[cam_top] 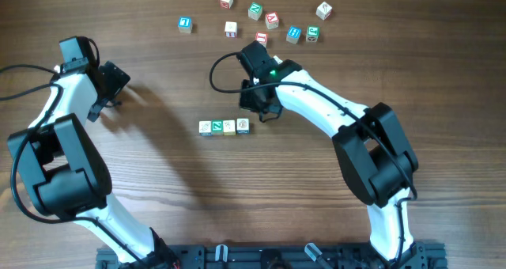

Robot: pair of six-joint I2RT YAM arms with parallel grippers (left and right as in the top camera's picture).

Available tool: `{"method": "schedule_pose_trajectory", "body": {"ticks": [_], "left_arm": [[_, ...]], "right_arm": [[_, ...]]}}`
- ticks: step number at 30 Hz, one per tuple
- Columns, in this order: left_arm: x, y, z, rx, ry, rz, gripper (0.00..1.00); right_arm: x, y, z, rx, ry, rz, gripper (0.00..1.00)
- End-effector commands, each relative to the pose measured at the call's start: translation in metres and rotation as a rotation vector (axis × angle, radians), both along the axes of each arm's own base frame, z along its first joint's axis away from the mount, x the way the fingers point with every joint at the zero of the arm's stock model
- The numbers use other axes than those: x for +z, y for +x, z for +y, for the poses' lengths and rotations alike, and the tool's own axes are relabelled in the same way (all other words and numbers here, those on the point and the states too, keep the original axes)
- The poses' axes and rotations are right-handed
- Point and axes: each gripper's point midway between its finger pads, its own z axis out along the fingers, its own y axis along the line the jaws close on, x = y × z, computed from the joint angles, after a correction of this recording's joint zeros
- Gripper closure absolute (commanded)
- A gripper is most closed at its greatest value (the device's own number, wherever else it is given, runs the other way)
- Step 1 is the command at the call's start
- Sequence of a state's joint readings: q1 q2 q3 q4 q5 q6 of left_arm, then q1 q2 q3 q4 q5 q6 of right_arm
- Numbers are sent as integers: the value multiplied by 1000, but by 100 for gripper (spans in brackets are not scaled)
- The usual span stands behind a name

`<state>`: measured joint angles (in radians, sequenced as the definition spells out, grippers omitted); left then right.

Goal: Form a horizontal line

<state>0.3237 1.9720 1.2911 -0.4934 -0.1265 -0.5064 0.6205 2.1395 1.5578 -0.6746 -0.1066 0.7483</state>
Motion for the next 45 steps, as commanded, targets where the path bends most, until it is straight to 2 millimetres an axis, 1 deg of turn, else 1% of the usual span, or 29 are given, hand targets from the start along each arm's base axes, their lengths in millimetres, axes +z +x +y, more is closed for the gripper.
{"method": "schedule_pose_trajectory", "body": {"ticks": [1, 3, 6, 7, 10, 13, 17, 18, 20, 24, 33, 37, 38, 40, 45], "left_arm": [[0, 0, 3, 2, 6, 3, 0], [0, 0, 3, 2, 6, 3, 0], [0, 0, 3, 2, 6, 3, 0], [0, 0, 3, 2, 6, 3, 0], [0, 0, 3, 2, 6, 3, 0], [0, 0, 3, 2, 6, 3, 0], [0, 0, 3, 2, 6, 3, 0], [0, 0, 3, 2, 6, 3, 0], [0, 0, 3, 2, 6, 3, 0], [0, 0, 3, 2, 6, 3, 0], [0, 0, 3, 2, 6, 3, 0], [0, 0, 3, 2, 6, 3, 0], [0, 0, 3, 2, 6, 3, 0], [0, 0, 3, 2, 6, 3, 0], [0, 0, 3, 2, 6, 3, 0]], "right_arm": [[-11, -2, -13, -66, -18, 47, 96], [-10, -6, -12, -63, 22, 90, 96], [-8, -20, -1, -36, 89, 161, 96], [-9, -27, -3, -43, 82, 197, 96], [-17, -36, -23, -168, -7, 245, 96], [-29, -42, -22, -176, 10, 254, 96], [-28, -41, -16, -159, 35, 249, 96], [-27, -42, -14, -153, 48, 257, 96], [-24, -46, -5, -75, 91, 268, 96], [-23, -51, 3, -42, 104, 265, 96], [-23, -53, 8, -29, 111, 266, 95], [-25, -46, 2, -47, 73, 227, 94], [-25, -43, 3, -44, 78, 213, 92], [-24, -39, 4, -45, 80, 197, 91], [-24, -40, 4, -44, 80, 199, 91]]}}
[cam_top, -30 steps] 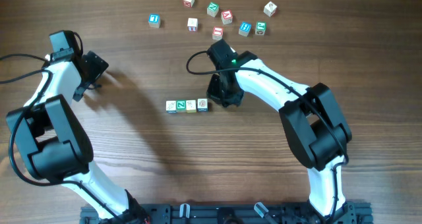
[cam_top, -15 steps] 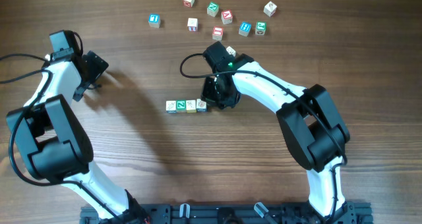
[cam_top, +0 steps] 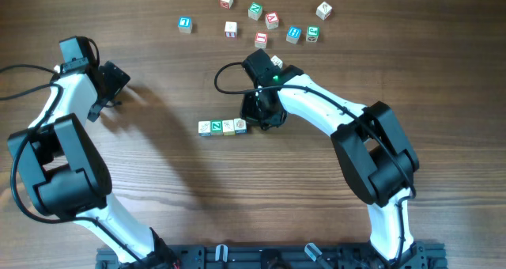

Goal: Form a horizontal line

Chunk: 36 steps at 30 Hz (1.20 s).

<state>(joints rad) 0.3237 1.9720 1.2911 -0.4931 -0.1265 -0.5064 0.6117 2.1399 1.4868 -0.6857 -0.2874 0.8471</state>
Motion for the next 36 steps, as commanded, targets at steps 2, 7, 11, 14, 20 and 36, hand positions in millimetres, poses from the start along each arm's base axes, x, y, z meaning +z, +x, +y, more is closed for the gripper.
{"method": "schedule_pose_trajectory", "body": {"ticks": [2, 7, 11, 14, 20, 36], "left_arm": [[0, 0, 3, 2, 6, 4, 0], [0, 0, 3, 2, 6, 4, 0], [0, 0, 3, 2, 6, 4, 0], [0, 0, 3, 2, 6, 4, 0], [0, 0, 3, 2, 6, 4, 0], [0, 0, 3, 2, 6, 4, 0]], "right_arm": [[-8, -4, -3, 11, -28, 5, 91], [-11, 4, -20, -27, -67, 4, 96], [-11, 36, -71, -165, -70, 22, 89], [-10, 54, -106, -257, -50, 41, 25], [-11, 58, -122, -298, -55, 53, 0], [6, 113, -104, -301, 56, -170, 0]]}}
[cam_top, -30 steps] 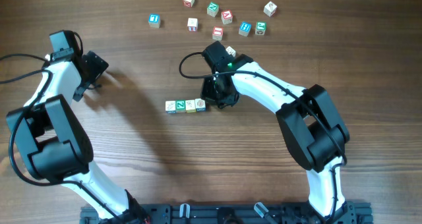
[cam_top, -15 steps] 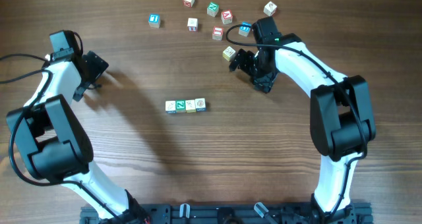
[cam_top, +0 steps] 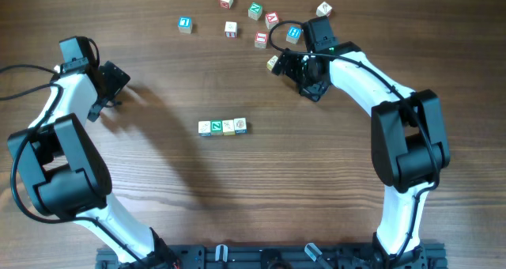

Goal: Form a horizontal line
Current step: 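Lift the right gripper and move it back to the block cluster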

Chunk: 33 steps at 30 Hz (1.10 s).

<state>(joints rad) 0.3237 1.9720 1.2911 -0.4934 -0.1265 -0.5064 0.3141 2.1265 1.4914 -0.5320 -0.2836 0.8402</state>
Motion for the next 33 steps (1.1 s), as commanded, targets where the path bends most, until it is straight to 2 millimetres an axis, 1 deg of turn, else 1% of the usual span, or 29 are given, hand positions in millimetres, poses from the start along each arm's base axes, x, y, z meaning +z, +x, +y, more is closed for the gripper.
{"method": "schedule_pose_trajectory", "body": {"ticks": [1, 4, 13, 14, 15, 18, 19, 20, 21, 22, 23, 24, 25, 26, 27, 29, 30, 31, 32, 33], "left_arm": [[0, 0, 3, 2, 6, 3, 0], [0, 0, 3, 2, 6, 3, 0], [0, 0, 3, 2, 6, 3, 0], [0, 0, 3, 2, 6, 3, 0], [0, 0, 3, 2, 6, 3, 0], [0, 0, 3, 2, 6, 3, 0], [0, 0, 3, 2, 6, 3, 0], [0, 0, 3, 2, 6, 3, 0], [0, 0, 3, 2, 6, 3, 0], [0, 0, 3, 2, 6, 3, 0], [0, 0, 3, 2, 6, 3, 0], [0, 0, 3, 2, 6, 3, 0], [0, 0, 3, 2, 6, 3, 0], [0, 0, 3, 2, 6, 3, 0], [0, 0, 3, 2, 6, 3, 0], [0, 0, 3, 2, 6, 3, 0], [0, 0, 3, 2, 6, 3, 0], [0, 0, 3, 2, 6, 3, 0], [0, 0, 3, 2, 6, 3, 0], [0, 0, 3, 2, 6, 3, 0]], "right_arm": [[-11, 9, -2, -11, -10, -31, 0], [-5, 20, 2, -11, 6, -81, 0], [-3, 24, 3, -11, 10, -98, 0], [4, 35, 6, -13, 27, -151, 0], [6, 38, 8, -12, 33, -168, 0], [-3, 18, 8, 64, 17, -104, 0], [-2, 20, 9, 113, 11, -130, 8], [5, 23, 12, 208, -8, -195, 61], [15, 26, 11, 242, -29, -218, 73], [29, 31, 7, 249, -59, -242, 79], [46, 38, 2, 253, -90, -275, 82], [77, 51, -2, 272, -129, -334, 86], [121, 67, -8, 313, -203, -414, 91], [154, 80, -17, 318, -288, -485, 95], [190, 93, -24, 301, -358, -566, 96], [241, 115, -29, 300, -439, -730, 96], [259, 127, -30, 301, -480, -821, 96], [267, 133, -30, 301, -503, -867, 96], [270, 142, -31, 299, -531, -903, 95], [268, 149, -31, 287, -545, -922, 92]]}}
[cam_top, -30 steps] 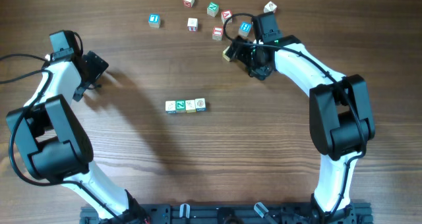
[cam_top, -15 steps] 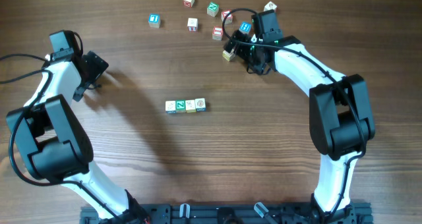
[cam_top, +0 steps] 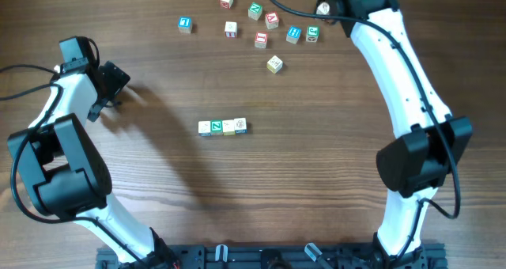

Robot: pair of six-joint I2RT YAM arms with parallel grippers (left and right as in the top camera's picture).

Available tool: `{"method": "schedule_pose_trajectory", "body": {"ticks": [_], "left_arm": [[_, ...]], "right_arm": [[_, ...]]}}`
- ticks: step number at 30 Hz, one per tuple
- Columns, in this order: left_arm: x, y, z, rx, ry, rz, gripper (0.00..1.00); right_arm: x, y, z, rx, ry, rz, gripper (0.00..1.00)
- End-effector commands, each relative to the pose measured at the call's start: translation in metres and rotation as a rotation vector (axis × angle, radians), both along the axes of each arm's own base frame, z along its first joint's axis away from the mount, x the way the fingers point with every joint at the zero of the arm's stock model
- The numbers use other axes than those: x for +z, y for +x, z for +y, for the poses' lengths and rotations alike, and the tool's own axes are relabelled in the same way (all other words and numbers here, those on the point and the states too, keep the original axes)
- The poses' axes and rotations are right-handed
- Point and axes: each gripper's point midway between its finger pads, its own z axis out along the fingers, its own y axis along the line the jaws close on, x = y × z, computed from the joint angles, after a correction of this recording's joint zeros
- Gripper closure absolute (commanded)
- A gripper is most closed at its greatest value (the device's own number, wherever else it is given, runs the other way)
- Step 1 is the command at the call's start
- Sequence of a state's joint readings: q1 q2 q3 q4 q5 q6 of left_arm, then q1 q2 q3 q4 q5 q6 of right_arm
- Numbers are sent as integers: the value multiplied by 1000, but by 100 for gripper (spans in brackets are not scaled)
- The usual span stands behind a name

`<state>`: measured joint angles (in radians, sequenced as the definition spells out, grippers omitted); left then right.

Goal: Form a horizontal line

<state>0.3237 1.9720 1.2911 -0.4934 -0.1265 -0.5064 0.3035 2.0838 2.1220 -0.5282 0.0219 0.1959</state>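
Three small lettered blocks (cam_top: 222,126) lie side by side in a short horizontal row at the table's middle. Several more blocks are scattered at the back, among them a blue one (cam_top: 184,24), a green one (cam_top: 254,11) and a red one (cam_top: 261,39). A cream block (cam_top: 274,63) lies alone between that group and the row. My right arm (cam_top: 395,55) reaches to the frame's top edge, and its gripper is cut off there beside a white block (cam_top: 322,9). At the far left my left gripper (cam_top: 103,103) hangs away from all the blocks.
The left arm's black cable (cam_top: 24,71) runs off the left edge. Both arm bases and a black rail (cam_top: 261,257) stand along the front edge. The table is bare wood (cam_top: 237,190) in front of the row.
My right gripper was just right of the cream block and is now at the back edge, beyond the scattered blocks. The cream block, the row and the left arm have not moved.
First my right gripper hovered just behind the right end of the three-block row. Then it stood right at that end. Later it was back by the cream block, and now it is at the far edge. The row has stayed three blocks long.
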Motion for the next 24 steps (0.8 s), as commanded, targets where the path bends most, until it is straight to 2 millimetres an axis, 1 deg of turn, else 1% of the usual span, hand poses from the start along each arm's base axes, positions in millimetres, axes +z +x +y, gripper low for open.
{"method": "schedule_pose_trajectory", "body": {"ticks": [1, 2, 3, 4, 6, 8, 11, 12, 13, 15, 16, 18, 19, 20, 21, 23, 24], "left_arm": [[0, 0, 3, 2, 6, 3, 0], [0, 0, 3, 2, 6, 3, 0], [0, 0, 3, 2, 6, 3, 0], [0, 0, 3, 2, 6, 3, 0], [0, 0, 3, 2, 6, 3, 0], [0, 0, 3, 2, 6, 3, 0], [0, 0, 3, 2, 6, 3, 0], [0, 0, 3, 2, 6, 3, 0], [0, 0, 3, 2, 6, 3, 1], [0, 0, 3, 2, 6, 3, 0], [0, 0, 3, 2, 6, 3, 0], [0, 0, 3, 2, 6, 3, 0], [0, 0, 3, 2, 6, 3, 0], [0, 0, 3, 2, 6, 3, 0], [0, 0, 3, 2, 6, 3, 0], [0, 0, 3, 2, 6, 3, 0], [0, 0, 3, 2, 6, 3, 0]], "right_arm": [[-15, 21, -12, -36, -119, -52, 86], [-24, 28, -9, -36, -117, -56, 73], [-48, 38, -3, -28, -126, -42, 65], [-62, 42, 0, -18, -143, -31, 61], [-102, 49, 2, -13, -160, 24, 53], [-144, 53, 7, 4, -173, 86, 50], [-190, 54, 16, 39, -174, 149, 48], [-202, 53, 19, 55, -169, 164, 48], [-207, 53, 22, 69, -161, 172, 46], [-227, 49, 33, 118, -135, 204, 44], [-238, 46, 39, 147, -120, 224, 40], [-248, 44, 44, 169, -109, 239, 38], [-250, 43, 48, 182, -103, 242, 36], [-251, 39, 56, 213, -86, 247, 33], [-251, 39, 58, 218, -85, 246, 32], [-249, 39, 61, 224, -85, 237, 27], [-249, 39, 61, 224, -86, 238, 26]]}}
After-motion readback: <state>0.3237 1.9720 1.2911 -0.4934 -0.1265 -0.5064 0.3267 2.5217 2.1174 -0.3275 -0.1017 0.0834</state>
